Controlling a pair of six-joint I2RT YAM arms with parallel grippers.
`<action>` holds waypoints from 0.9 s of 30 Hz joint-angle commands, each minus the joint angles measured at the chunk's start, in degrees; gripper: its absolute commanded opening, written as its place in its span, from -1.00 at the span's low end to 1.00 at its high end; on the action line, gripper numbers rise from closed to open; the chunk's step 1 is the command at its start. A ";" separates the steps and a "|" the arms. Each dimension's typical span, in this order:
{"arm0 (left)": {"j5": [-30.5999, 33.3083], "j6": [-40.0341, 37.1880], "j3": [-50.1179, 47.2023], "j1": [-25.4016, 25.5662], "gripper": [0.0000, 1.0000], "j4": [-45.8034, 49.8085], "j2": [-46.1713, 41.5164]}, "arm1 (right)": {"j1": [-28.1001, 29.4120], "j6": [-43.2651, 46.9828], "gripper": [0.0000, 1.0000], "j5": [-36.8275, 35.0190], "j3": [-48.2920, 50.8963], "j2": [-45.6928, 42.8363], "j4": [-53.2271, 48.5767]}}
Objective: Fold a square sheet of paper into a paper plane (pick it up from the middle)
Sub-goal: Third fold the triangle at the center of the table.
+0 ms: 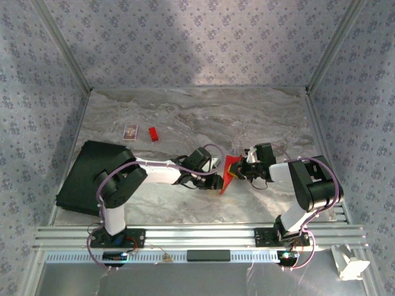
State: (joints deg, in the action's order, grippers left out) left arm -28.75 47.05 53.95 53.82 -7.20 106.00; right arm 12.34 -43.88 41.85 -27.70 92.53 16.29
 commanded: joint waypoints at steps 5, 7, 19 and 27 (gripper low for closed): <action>-2.08 3.12 1.60 -1.00 -0.49 -4.05 2.26 | -0.25 1.16 -0.89 -5.19 0.97 2.39 -3.36; -2.69 3.39 1.51 -1.09 -0.50 -4.17 2.70 | -0.21 1.15 -0.89 -5.16 1.00 2.46 -3.37; -5.95 4.63 1.59 -1.05 -0.77 -6.14 4.25 | -0.04 0.99 -0.89 -5.46 1.18 2.43 -3.29; -8.30 4.72 1.06 -1.09 -0.93 -6.97 4.82 | 0.05 1.05 -0.89 -5.81 1.28 2.77 -3.15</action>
State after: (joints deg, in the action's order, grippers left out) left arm -34.13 51.92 54.33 52.86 -13.10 109.95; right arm 12.36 -43.86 41.87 -27.70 92.68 16.58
